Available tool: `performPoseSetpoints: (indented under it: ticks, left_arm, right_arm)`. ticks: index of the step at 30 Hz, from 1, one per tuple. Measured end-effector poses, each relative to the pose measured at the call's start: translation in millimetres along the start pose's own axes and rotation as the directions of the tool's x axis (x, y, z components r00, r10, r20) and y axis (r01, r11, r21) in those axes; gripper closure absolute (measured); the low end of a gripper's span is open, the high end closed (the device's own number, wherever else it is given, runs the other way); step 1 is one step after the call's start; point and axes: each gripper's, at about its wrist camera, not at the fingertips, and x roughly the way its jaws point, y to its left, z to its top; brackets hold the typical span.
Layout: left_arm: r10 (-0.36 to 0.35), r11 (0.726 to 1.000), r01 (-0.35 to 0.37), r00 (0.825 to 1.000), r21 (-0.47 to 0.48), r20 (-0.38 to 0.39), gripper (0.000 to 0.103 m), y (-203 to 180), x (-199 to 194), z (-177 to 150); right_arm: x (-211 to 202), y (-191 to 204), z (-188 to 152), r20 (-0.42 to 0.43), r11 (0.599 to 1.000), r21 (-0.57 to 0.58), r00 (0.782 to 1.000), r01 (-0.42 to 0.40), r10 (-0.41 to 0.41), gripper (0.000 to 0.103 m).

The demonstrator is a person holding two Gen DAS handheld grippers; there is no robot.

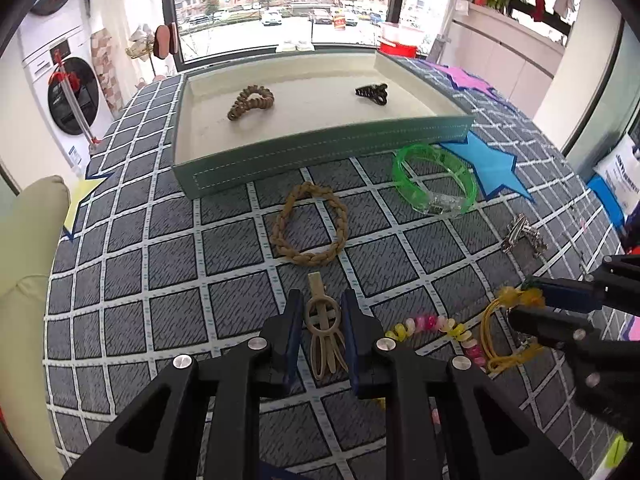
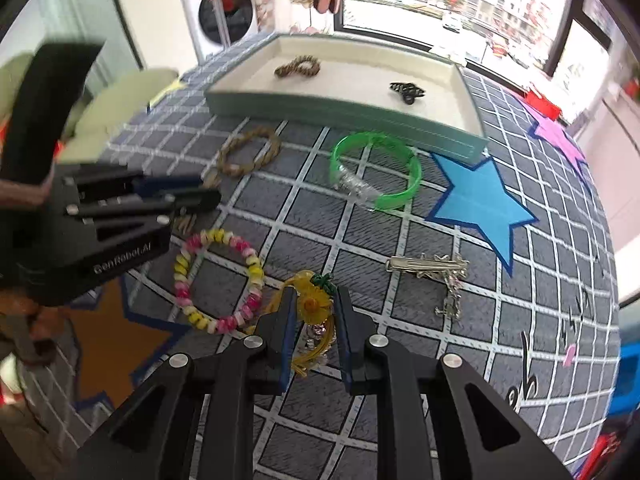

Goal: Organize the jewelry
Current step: 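Grasp the beige tassel charm with the left tool while the right tool grasps the yellow flower hair tie, then carry both items into the tray and open both tools to release them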

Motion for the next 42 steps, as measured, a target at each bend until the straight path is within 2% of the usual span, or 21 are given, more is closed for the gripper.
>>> performPoseSetpoints:
  ticks: [9,17,21,26,34,38,42]
  left_arm:
    - [-0.04,0.997,0.044,0.997,-0.056,0.066,0.069,13,-30,0]
    - [-0.059,0.994,0.069,0.992,-0.089,0.115,0.069,24,-50,9]
    - [-0.068,0.992,0.082,0.988,-0.097,0.14,0.069,28,-58,19]
    - [-0.06,0.992,0.076,0.985,-0.098,0.16,0.069,31,-60,36]
    - [-0.034,0.993,0.056,0.979,-0.105,0.199,0.069,40,-53,79]
    - [-0.012,0.994,0.033,0.979,-0.104,0.201,0.069,43,-40,103]
    - [0.019,0.995,-0.002,0.985,-0.104,0.169,0.069,46,-15,119]
  right_arm:
    - [-22,-29,-3,0.062,0.979,0.171,0.993,-0.108,0.099,0.083]
    - [-40,-49,9,0.136,0.943,0.272,0.978,-0.191,0.159,0.083]
    - [-50,-58,19,0.161,0.935,0.289,0.973,-0.204,0.163,0.083]
    - [-54,-69,41,0.189,0.93,0.301,0.97,-0.209,0.156,0.083]
    - [-50,-85,96,0.213,0.931,0.301,0.966,-0.208,0.147,0.083]
    - [-42,-95,127,0.224,0.934,0.299,0.966,-0.196,0.131,0.083]
    - [-26,-105,156,0.227,0.931,0.31,0.966,-0.193,0.125,0.083]
